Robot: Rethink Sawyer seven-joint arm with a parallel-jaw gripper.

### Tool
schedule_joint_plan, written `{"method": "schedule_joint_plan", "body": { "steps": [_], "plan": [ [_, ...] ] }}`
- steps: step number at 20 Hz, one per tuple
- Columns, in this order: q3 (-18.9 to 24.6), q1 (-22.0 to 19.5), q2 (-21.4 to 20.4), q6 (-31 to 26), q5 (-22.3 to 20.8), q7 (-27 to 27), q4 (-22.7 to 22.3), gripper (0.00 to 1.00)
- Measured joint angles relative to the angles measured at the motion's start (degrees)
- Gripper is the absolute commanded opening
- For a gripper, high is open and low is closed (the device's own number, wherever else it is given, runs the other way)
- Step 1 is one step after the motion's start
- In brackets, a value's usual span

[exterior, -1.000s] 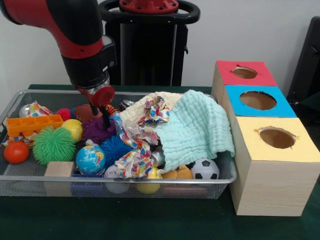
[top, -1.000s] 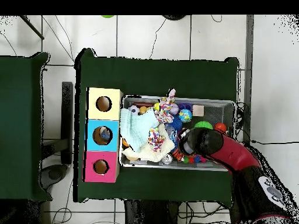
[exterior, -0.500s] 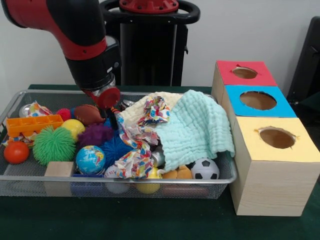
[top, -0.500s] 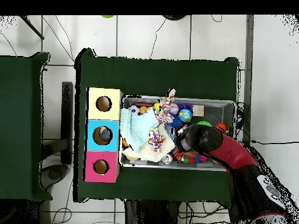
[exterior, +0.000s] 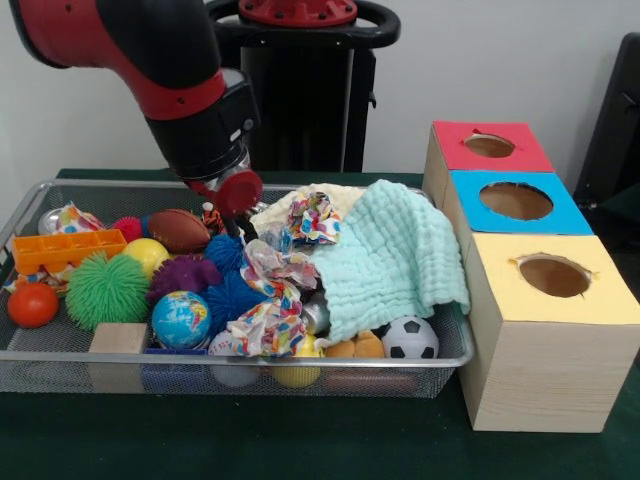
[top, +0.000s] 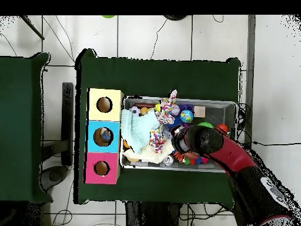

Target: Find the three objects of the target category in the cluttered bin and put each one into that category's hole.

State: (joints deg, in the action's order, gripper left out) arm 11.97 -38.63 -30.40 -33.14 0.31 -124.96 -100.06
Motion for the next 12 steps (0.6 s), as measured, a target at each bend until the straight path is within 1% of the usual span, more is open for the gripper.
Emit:
{"method": "schedule_joint_plan", "body": {
  "steps": [6, 12],
  "plan": [
    [2.8, -2.1, -0.5, 0.0, 0.0, 0.0, -1.4, 1.00],
    [4.8, -2.2, -1.0, 0.0, -0.1, 0.0, -1.5, 1.00]
  ]
}}
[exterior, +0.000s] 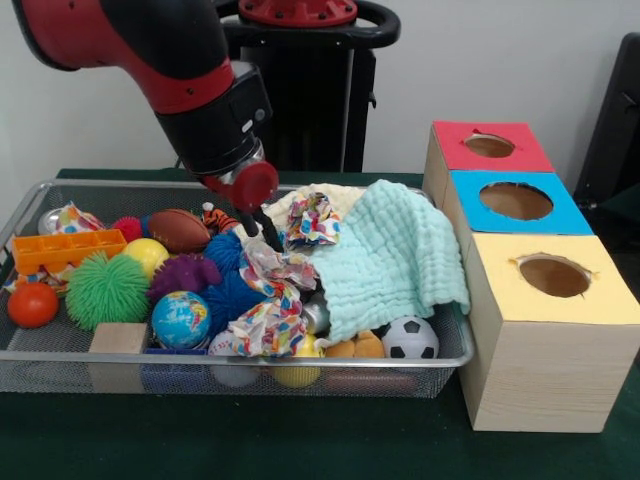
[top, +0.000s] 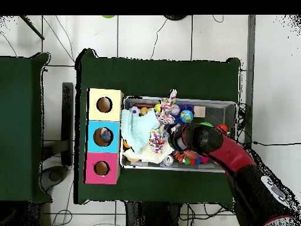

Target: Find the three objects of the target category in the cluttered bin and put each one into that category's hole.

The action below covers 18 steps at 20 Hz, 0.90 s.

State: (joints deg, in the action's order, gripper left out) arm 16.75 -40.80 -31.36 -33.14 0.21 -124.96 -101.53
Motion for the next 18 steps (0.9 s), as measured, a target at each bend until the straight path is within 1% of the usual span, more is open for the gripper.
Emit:
{"method": "schedule_joint_plan", "body": {
  "steps": [6, 9, 10, 13, 15, 18],
  "plan": [
    [1.2, -0.1, -1.4, 0.4, 0.0, 0.0, -0.1, 1.00],
    [2.3, -0.4, -1.9, 2.6, 0.0, 0.0, -0.4, 1.00],
    [3.0, -0.7, -2.0, 4.8, 0.0, 0.0, -0.7, 1.00],
    [3.3, -0.7, -2.0, 7.6, -0.2, 0.0, -0.9, 1.00],
    [3.0, -0.4, -2.1, 9.1, -0.9, 0.0, -0.9, 1.00],
    [2.0, 1.2, -2.4, 9.2, -3.7, 0.0, -1.0, 1.00]
  ]
}}
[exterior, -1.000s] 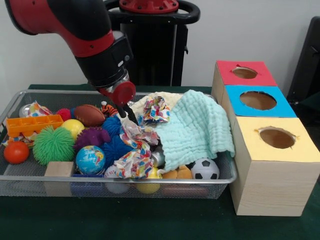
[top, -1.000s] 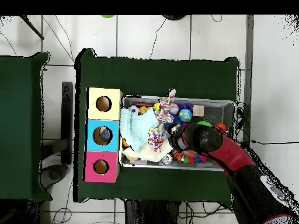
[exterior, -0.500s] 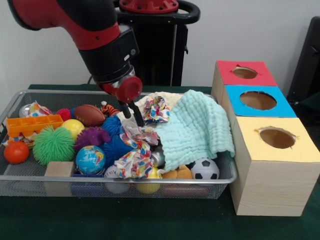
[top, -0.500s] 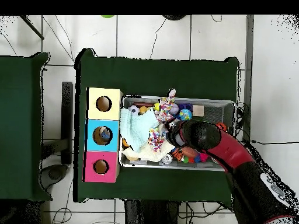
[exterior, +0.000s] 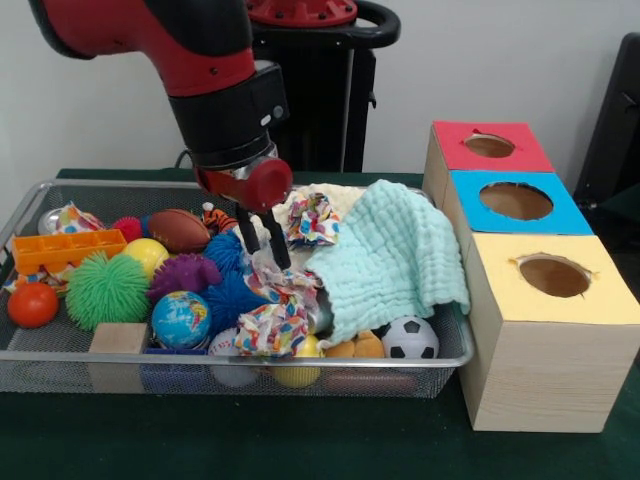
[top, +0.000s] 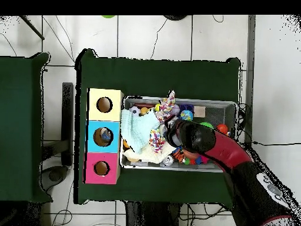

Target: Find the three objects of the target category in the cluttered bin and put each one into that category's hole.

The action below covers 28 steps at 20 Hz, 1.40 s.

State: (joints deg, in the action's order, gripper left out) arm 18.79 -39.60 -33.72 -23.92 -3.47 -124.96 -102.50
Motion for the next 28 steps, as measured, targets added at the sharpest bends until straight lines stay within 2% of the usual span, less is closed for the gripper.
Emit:
{"method": "schedule_joint_plan", "body": {
  "steps": [7, 16, 28],
  "plan": [
    [-0.2, 0.8, 0.0, 0.0, -5.1, 0.0, -0.6, 1.00],
    [-0.1, 0.1, -0.2, -0.8, -7.4, 0.0, -1.1, 1.00],
    [-0.1, -0.2, -1.1, -8.6, -9.6, 0.0, -1.2, 1.00]
  ]
}}
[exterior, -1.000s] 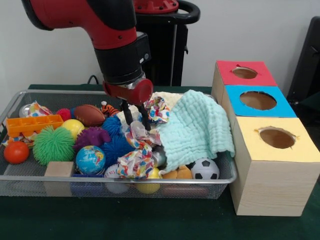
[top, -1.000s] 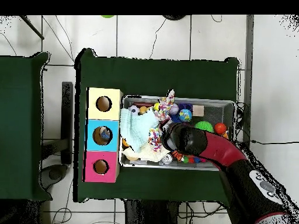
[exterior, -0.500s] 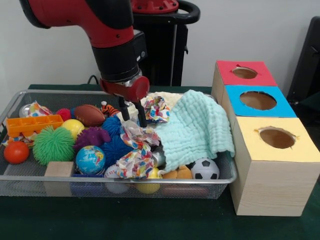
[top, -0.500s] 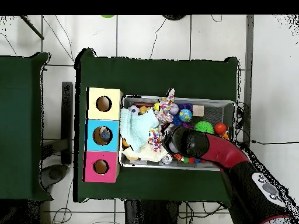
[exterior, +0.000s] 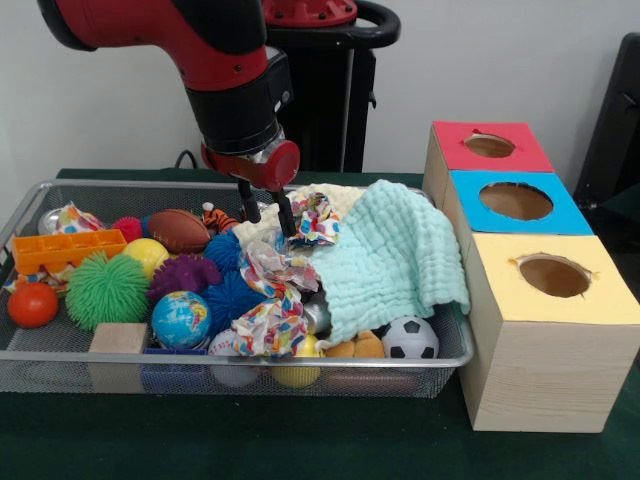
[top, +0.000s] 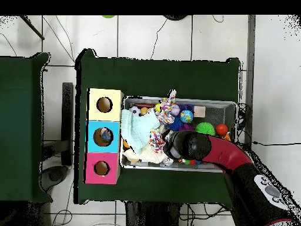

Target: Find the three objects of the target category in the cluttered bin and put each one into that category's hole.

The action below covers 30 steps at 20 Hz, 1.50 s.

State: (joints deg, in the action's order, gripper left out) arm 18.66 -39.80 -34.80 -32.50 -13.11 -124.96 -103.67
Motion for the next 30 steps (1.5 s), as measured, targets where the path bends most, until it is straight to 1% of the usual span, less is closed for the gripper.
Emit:
{"method": "schedule_joint_plan", "body": {
  "steps": [1, 6, 12, 19, 22, 24, 30],
  "plan": [
    [0.0, 0.0, 0.0, -1.0, -0.8, 0.0, 0.0, 1.00],
    [0.0, 0.2, 0.1, -1.9, -1.9, 0.0, 0.0, 1.00],
    [0.2, 0.5, 0.2, -1.9, -3.2, 0.0, 0.0, 1.00],
    [0.8, 1.3, -0.4, -1.3, -6.5, 0.0, -0.7, 1.00],
    [1.5, 1.7, -2.1, 0.0, -8.2, 0.0, -1.6, 1.00],
    [1.6, 1.8, -2.7, 0.5, -8.5, 0.0, -1.7, 1.00],
    [1.5, 3.1, -6.5, 5.2, -9.9, 0.0, -1.8, 1.00]
  ]
}}
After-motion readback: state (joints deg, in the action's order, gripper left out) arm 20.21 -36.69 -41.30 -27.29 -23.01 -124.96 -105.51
